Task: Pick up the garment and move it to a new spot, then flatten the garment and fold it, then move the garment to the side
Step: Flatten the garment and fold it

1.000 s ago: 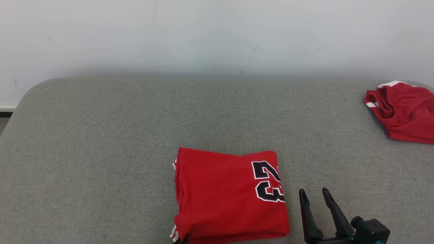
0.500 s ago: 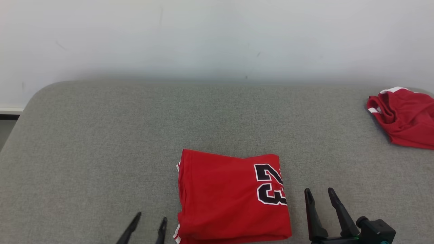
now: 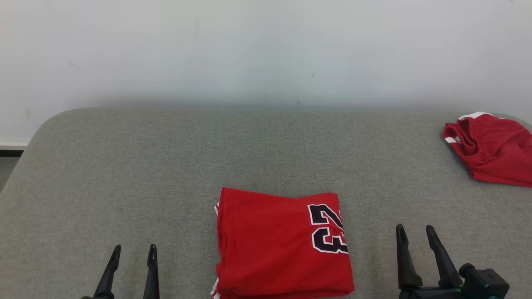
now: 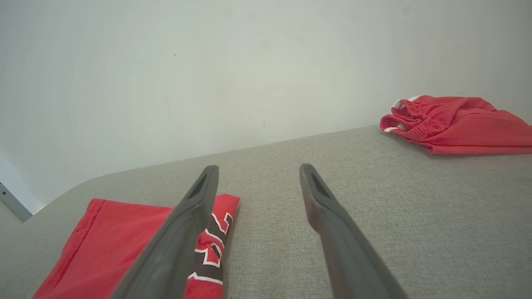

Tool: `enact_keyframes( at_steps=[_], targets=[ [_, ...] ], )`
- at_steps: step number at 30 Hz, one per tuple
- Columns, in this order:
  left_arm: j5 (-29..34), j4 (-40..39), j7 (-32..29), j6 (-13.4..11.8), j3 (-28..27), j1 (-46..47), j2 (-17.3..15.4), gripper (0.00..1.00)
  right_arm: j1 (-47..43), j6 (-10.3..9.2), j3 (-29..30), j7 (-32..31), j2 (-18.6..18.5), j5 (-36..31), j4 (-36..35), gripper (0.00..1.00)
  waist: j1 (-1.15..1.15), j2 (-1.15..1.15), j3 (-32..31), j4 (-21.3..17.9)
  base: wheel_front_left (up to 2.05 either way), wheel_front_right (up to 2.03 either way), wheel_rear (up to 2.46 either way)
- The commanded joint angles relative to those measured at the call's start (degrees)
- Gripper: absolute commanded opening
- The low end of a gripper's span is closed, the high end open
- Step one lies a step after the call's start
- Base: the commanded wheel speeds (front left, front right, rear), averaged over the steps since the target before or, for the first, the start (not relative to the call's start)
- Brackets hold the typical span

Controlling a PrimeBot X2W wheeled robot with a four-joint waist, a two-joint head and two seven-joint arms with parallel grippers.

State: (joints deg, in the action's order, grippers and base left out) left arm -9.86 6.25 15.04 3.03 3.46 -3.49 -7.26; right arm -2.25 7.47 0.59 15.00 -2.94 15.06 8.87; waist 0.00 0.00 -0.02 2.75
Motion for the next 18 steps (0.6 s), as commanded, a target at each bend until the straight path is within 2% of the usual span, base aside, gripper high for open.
enact_keyframes(
  at_steps=[1, 8, 18],
  targets=[
    [0.5, -0.09, 0.12, 0.21, -0.6, -0.9, 0.54, 1.0, -0.42, 0.01, 0.28, 0.22, 0.13, -0.26, -0.22, 1.0, 0.0, 0.0, -0.06, -0.17, 0.0, 0.0, 0.0],
    [2.39, 2.61, 0.12, 2.45, -3.58, -1.31, 1.76, 1.0, -1.45, 0.01, 1.07, 0.22, 0.13, -0.53, -0.51, 1.0, 0.0, 0.0, -0.04, -0.87, 0.0, 0.0, 0.0],
    [4.0, 4.64, 0.12, 3.56, -3.9, -0.66, 3.11, 1.0, -1.99, 0.01, 0.83, 0.22, 0.13, -1.19, 0.2, 1.0, 0.0, 0.0, -0.17, -1.0, 0.0, 0.0, 0.0]
  ],
)
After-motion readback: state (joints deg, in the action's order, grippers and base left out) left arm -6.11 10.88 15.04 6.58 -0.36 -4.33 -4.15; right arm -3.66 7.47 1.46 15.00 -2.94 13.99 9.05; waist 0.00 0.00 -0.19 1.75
